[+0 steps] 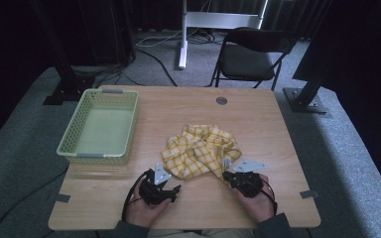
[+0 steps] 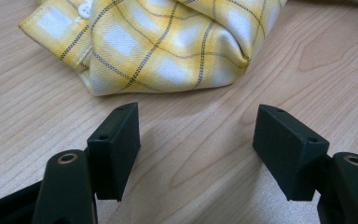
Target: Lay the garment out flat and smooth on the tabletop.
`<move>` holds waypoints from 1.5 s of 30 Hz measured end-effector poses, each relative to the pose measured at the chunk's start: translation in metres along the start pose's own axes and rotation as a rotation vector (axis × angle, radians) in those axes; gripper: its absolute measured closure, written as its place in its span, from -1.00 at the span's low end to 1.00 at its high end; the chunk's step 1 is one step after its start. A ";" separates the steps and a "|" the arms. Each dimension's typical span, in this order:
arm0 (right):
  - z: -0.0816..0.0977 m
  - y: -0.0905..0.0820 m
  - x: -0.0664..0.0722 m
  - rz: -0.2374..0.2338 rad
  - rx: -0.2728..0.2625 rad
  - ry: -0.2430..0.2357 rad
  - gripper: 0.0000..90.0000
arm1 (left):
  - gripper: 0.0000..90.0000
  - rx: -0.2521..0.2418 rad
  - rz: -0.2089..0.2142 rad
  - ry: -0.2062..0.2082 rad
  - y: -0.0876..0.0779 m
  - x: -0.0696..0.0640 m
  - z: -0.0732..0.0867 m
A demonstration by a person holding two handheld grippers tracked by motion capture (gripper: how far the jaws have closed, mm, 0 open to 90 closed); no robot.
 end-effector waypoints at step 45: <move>0.012 -0.029 -0.001 0.007 -0.027 0.014 0.93 | -0.28 -0.001 0.000 -0.001 0.000 0.000 0.000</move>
Point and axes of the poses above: each handheld gripper's, and its own axes: y roughly forward along the jaws, z roughly out of its underside, x roughly to its left, the point moved 5 cm from there along y, roughly forward along the jaws, and after that the axes turned 1 degree about -y, right-handed, at the moved point
